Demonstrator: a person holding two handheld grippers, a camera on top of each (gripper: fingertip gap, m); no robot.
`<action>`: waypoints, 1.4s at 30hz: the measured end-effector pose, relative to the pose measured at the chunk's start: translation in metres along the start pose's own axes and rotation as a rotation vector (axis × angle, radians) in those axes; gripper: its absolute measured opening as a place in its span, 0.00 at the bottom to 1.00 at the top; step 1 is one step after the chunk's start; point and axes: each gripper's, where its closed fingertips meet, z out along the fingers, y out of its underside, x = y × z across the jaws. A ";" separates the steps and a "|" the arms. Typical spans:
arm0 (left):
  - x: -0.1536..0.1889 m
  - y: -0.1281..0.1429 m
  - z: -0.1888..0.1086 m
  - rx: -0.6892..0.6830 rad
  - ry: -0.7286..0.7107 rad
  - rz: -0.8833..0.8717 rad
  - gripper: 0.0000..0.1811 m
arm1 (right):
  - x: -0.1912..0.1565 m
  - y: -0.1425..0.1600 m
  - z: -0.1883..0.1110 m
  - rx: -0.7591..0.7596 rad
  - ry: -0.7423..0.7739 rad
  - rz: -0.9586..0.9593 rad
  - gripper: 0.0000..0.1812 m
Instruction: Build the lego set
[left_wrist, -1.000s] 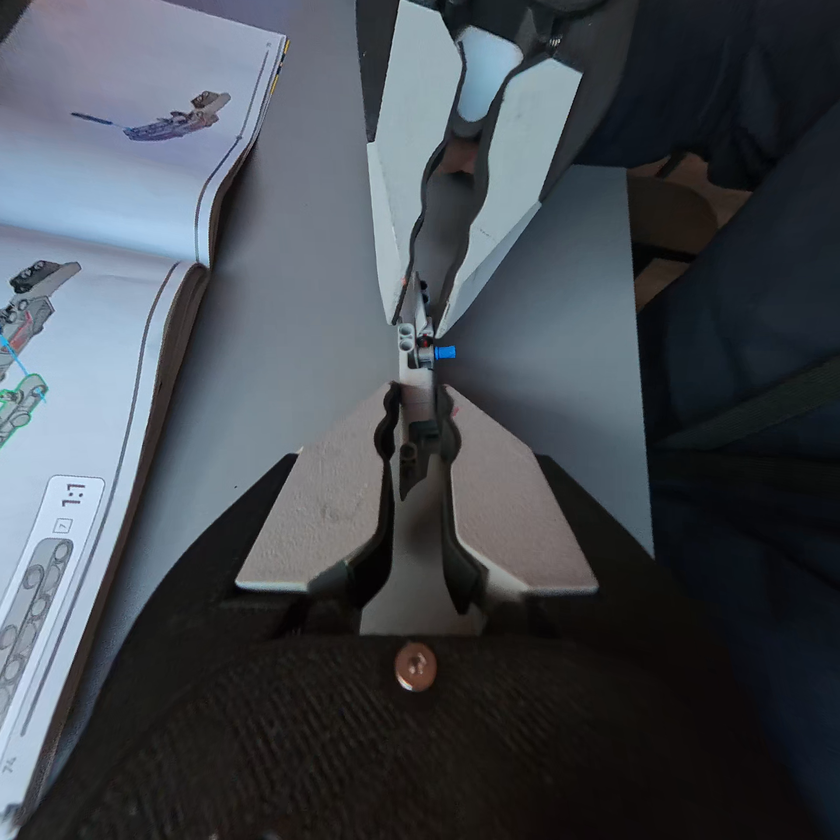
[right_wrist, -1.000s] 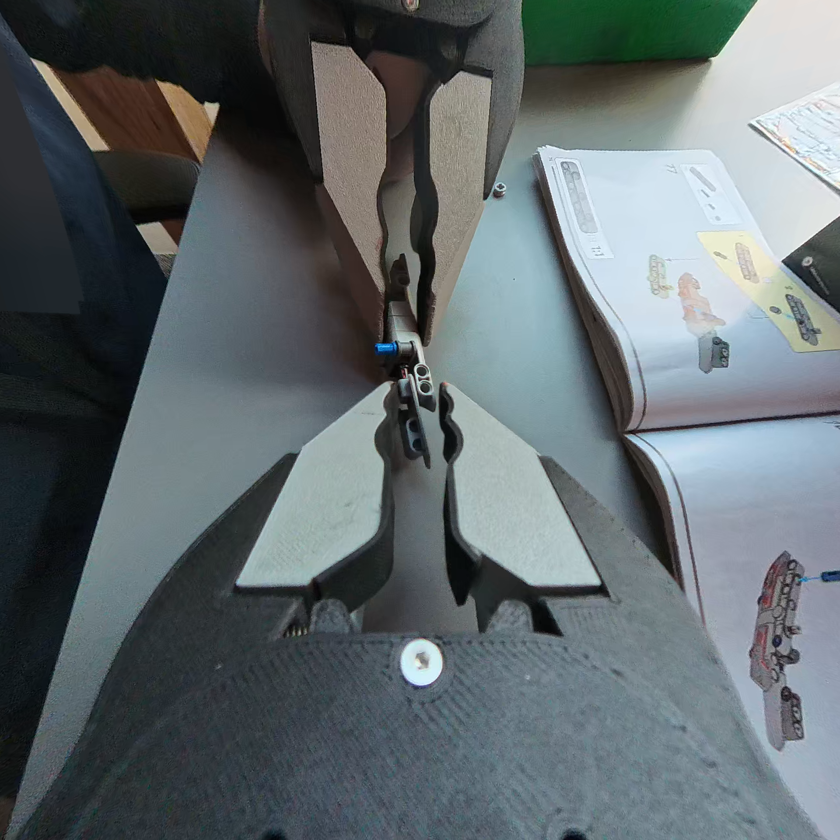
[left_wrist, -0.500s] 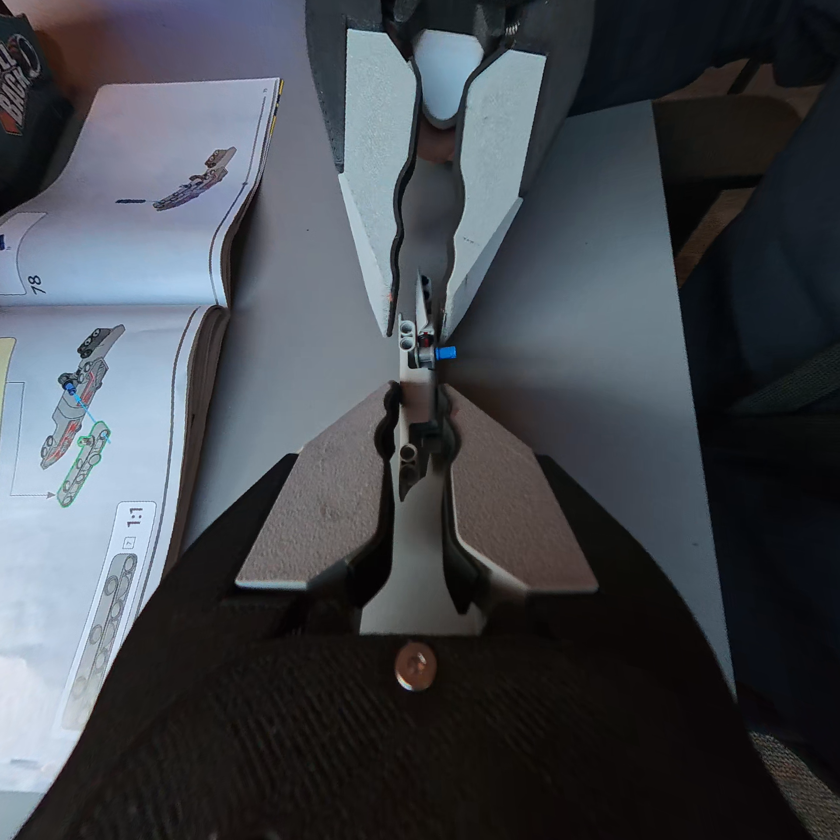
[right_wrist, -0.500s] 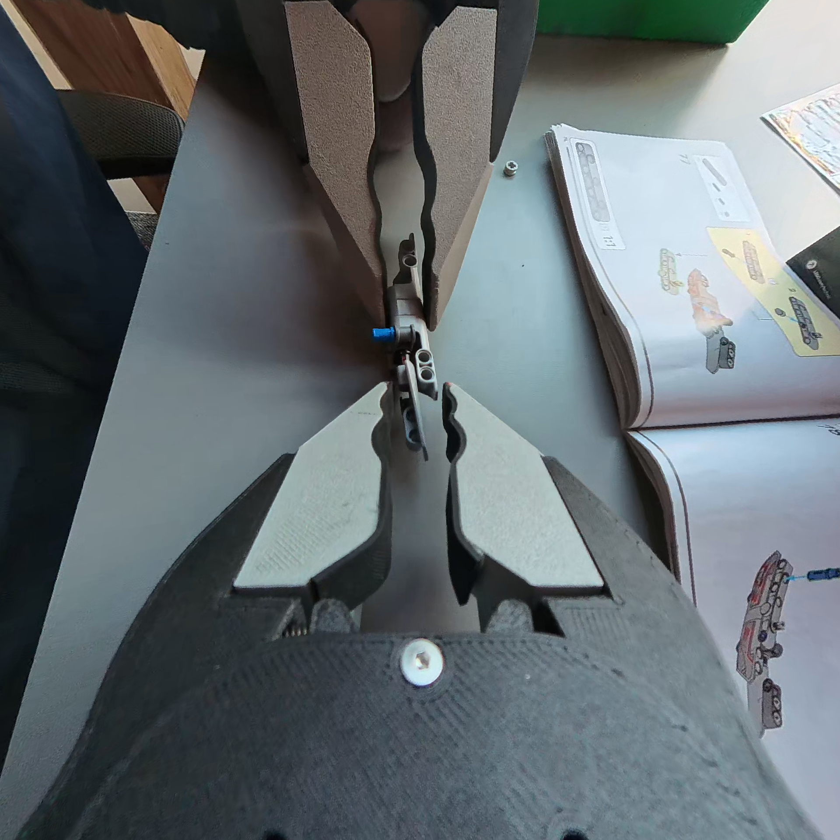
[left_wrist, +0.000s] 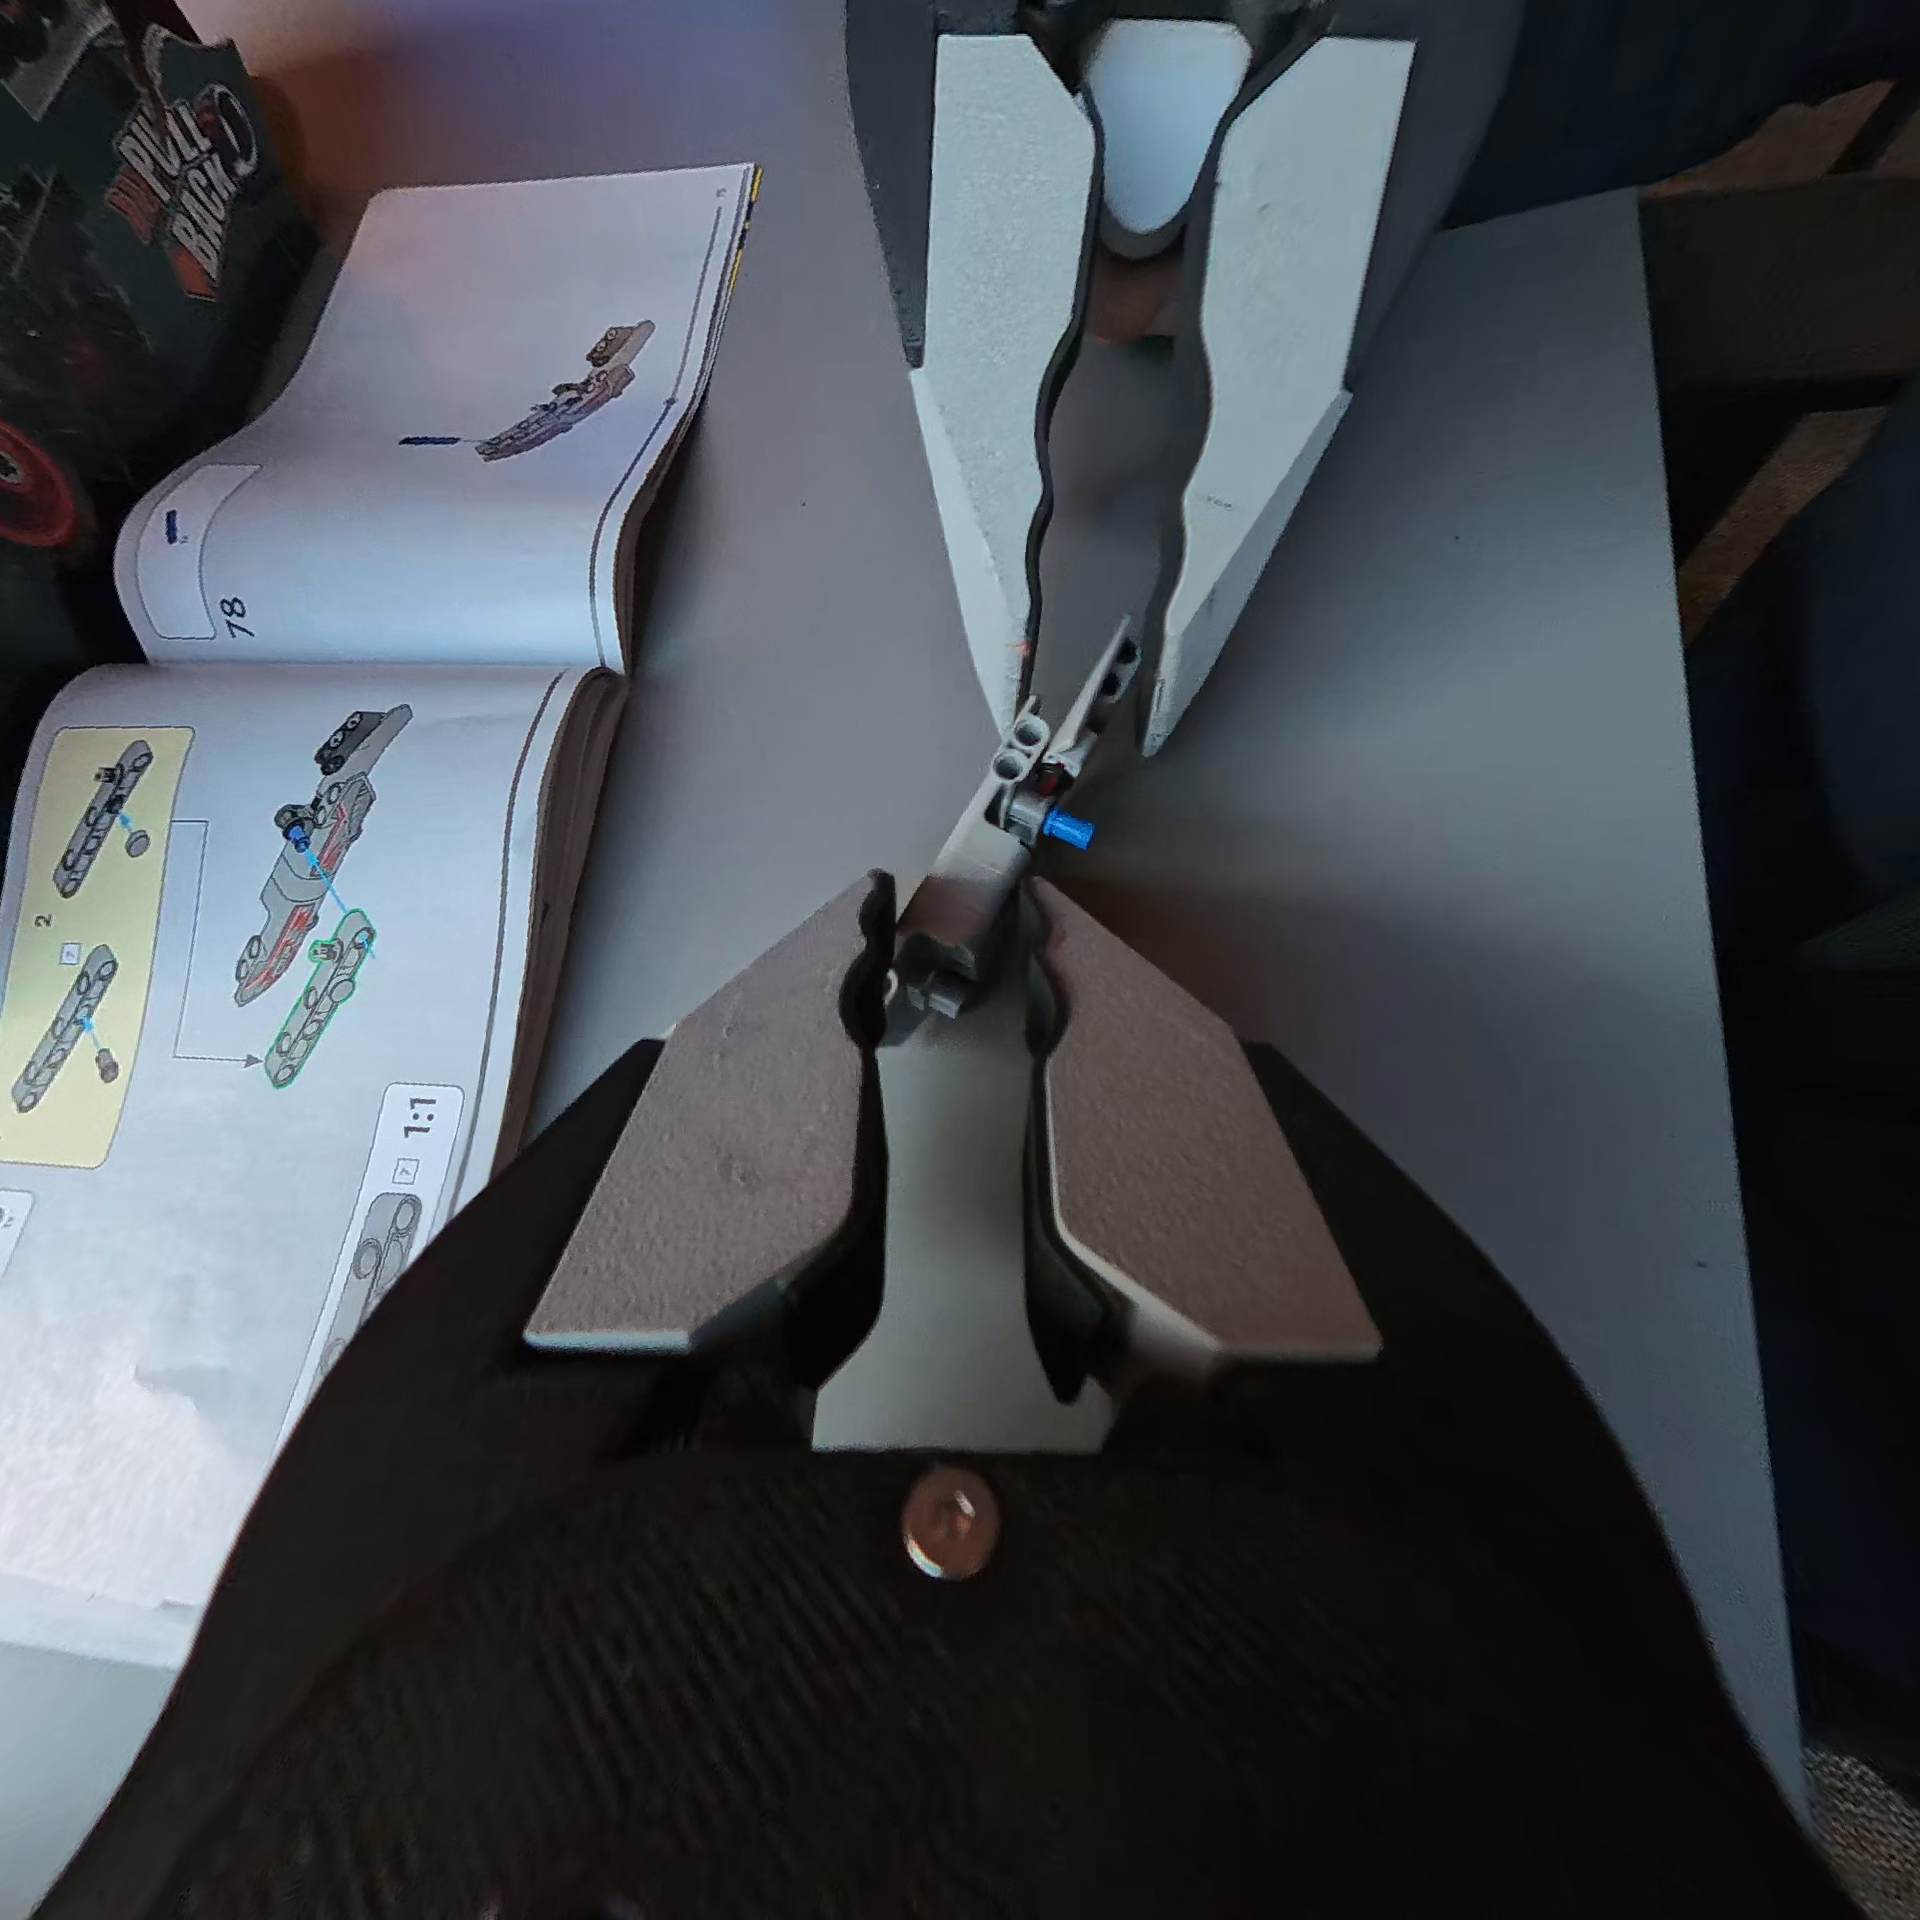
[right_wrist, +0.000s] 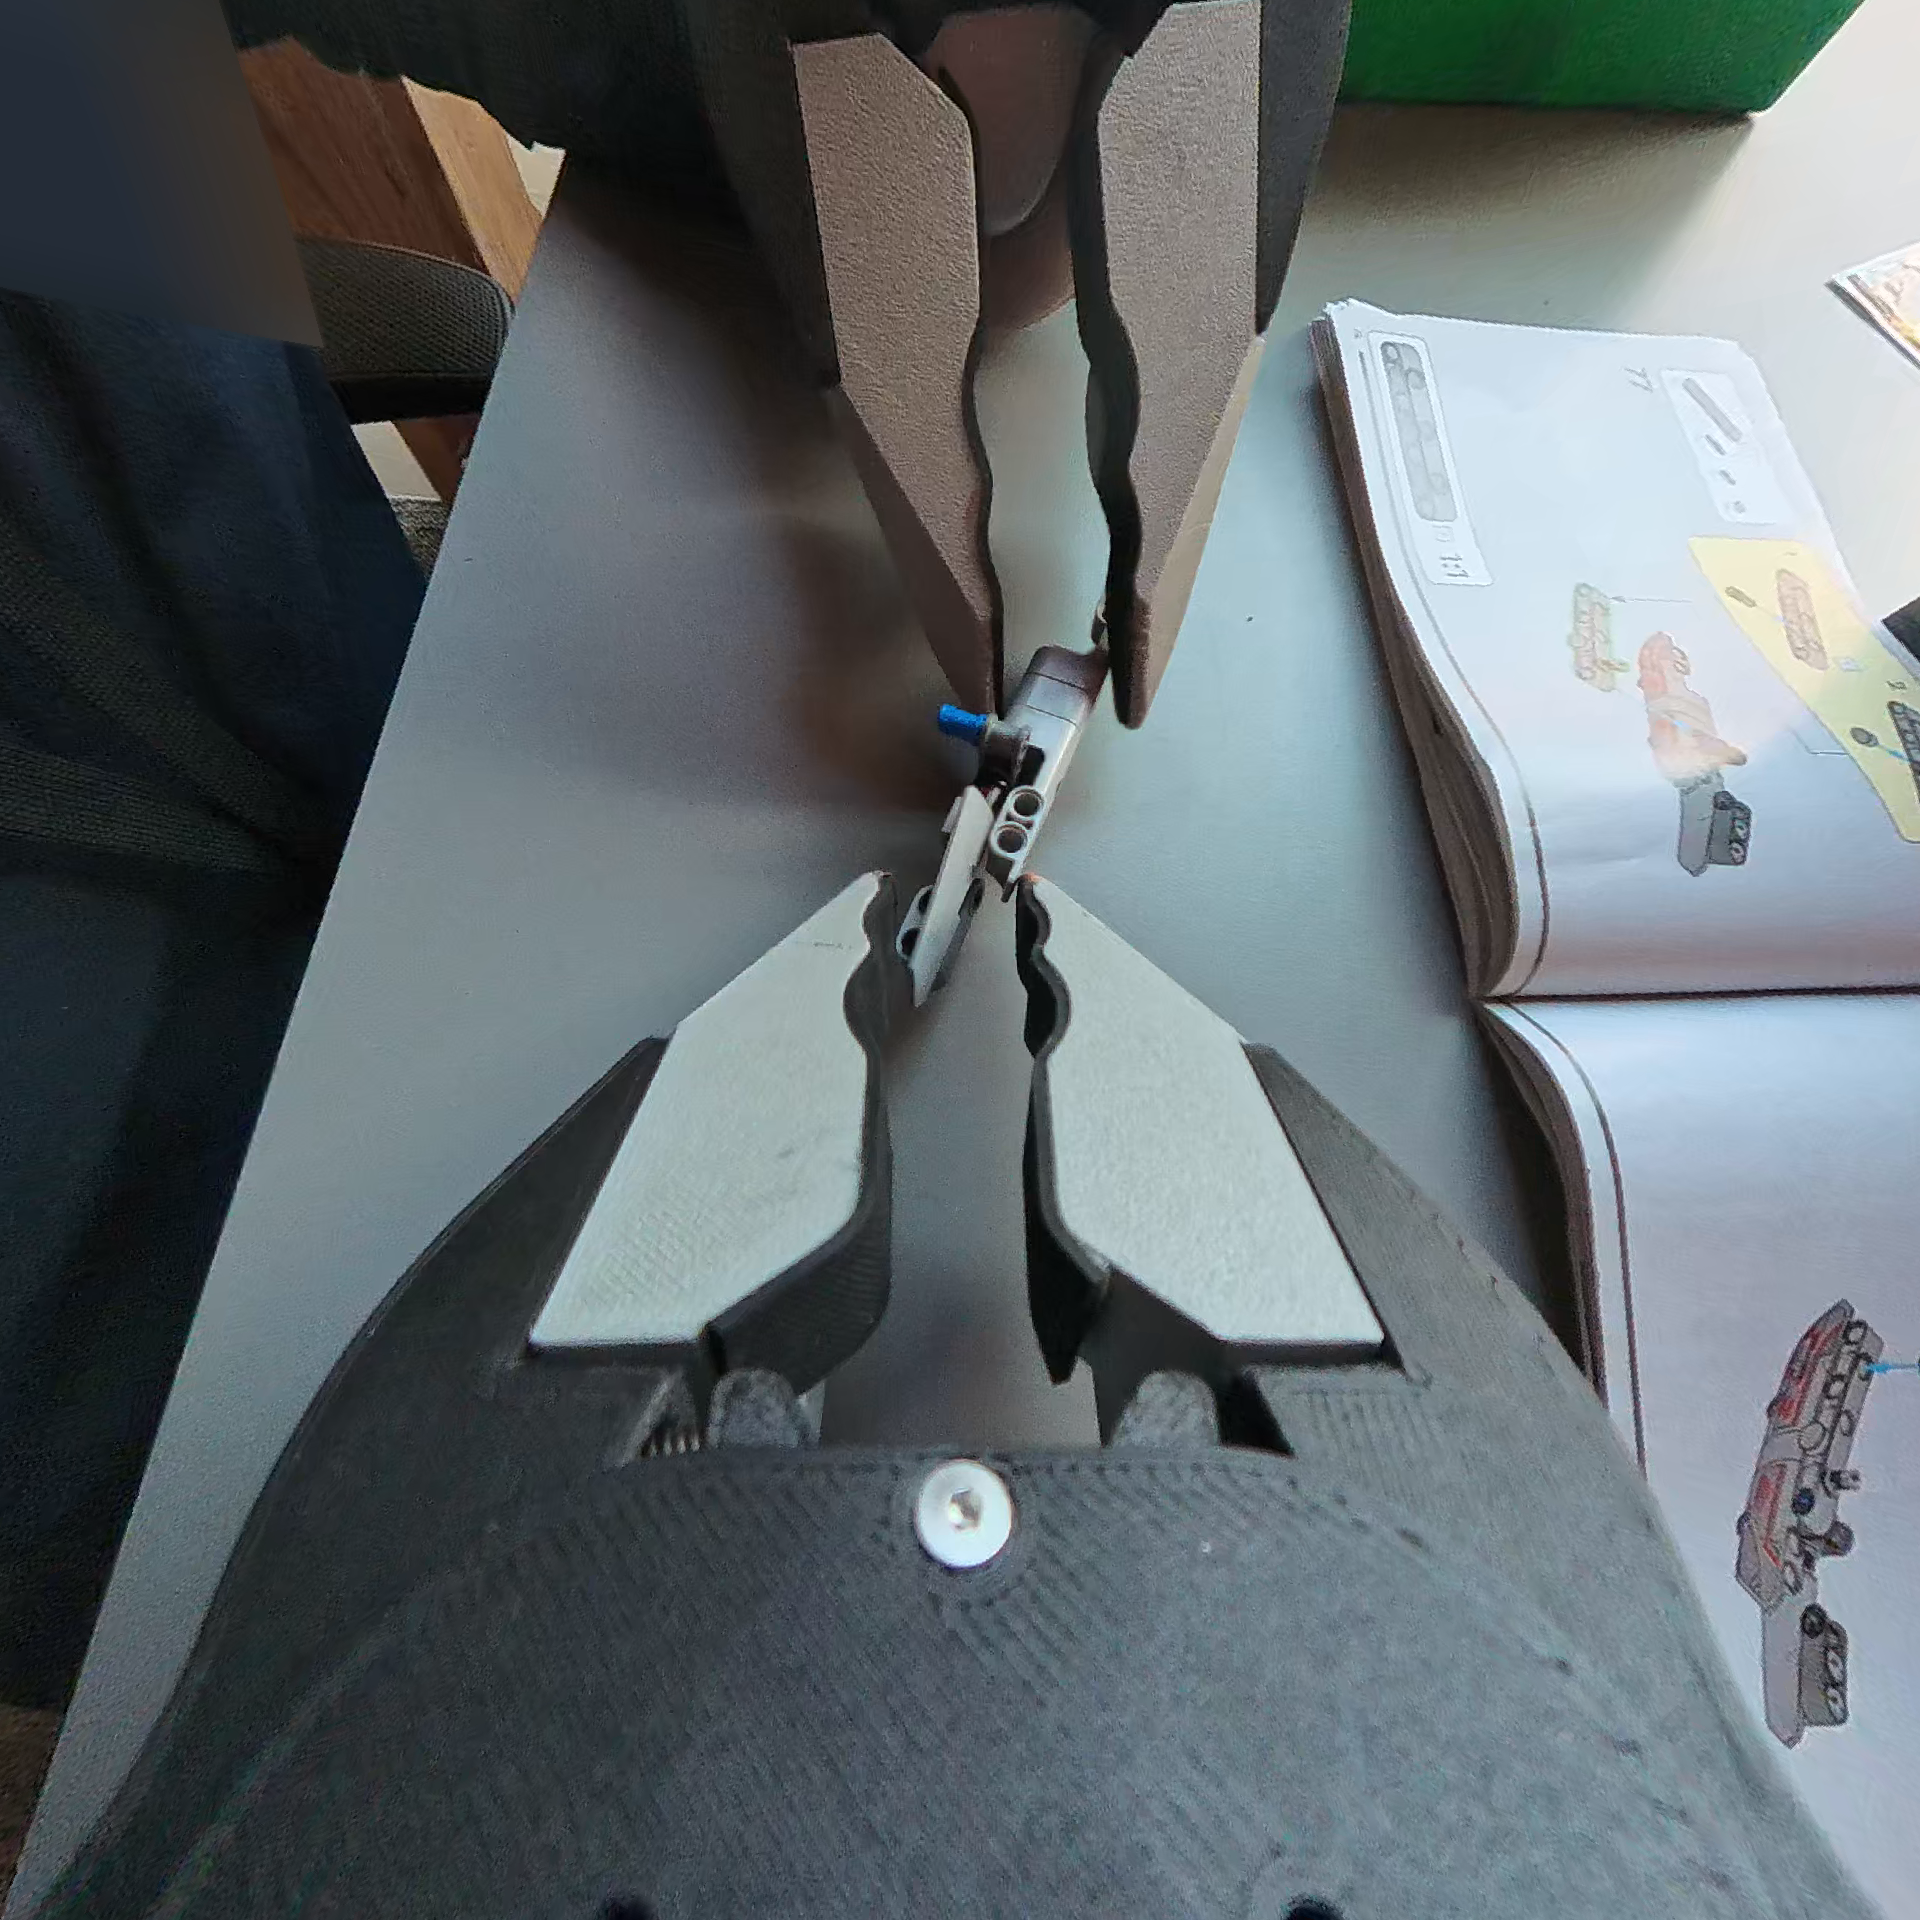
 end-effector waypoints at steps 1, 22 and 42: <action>-0.001 0.000 0.000 0.001 -0.004 0.001 0.11 | 0.000 0.000 0.000 0.004 -0.003 0.000 0.11; -0.003 -0.009 -0.014 0.059 -0.157 0.326 0.08 | 0.011 -0.002 -0.008 0.047 -0.031 0.159 0.27; 0.014 -0.033 -0.019 0.132 -0.594 1.055 0.06 | 0.010 -0.023 -0.026 0.204 -0.114 0.198 0.11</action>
